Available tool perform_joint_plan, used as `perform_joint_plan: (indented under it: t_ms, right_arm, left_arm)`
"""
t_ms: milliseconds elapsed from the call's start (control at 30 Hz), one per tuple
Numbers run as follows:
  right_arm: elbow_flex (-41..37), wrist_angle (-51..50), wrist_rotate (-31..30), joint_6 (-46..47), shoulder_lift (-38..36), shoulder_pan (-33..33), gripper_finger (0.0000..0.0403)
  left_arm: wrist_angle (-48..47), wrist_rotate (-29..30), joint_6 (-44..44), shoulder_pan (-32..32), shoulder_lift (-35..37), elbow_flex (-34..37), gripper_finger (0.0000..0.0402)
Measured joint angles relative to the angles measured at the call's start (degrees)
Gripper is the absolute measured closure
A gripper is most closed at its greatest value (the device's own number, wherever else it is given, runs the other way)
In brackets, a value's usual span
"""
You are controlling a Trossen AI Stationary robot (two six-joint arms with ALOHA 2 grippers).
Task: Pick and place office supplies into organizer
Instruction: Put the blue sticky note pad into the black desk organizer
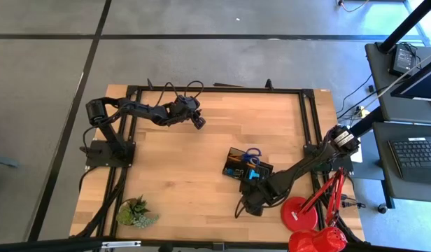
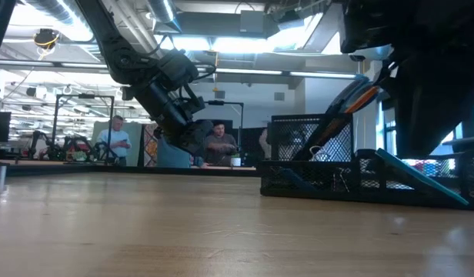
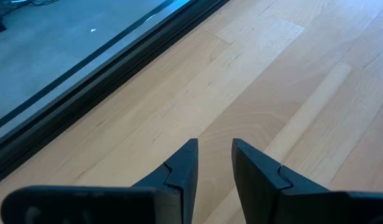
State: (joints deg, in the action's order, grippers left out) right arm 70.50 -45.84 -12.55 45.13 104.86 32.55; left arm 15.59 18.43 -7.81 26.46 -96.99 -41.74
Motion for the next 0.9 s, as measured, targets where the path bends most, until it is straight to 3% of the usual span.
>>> perform_joint_plan:
  t_ms: [633,900]
  right_arm:
    - [3.8,-8.0,-0.4,-3.7,0.2,0.0,0.0283]
    - [4.3,-8.2,3.9,0.8,0.2,-0.1,0.0283]
  left_arm:
    - [-0.4,0.0,0.0,0.0,0.0,0.0,0.0310]
    - [-0.4,0.0,0.0,0.0,0.0,0.0,0.0311]
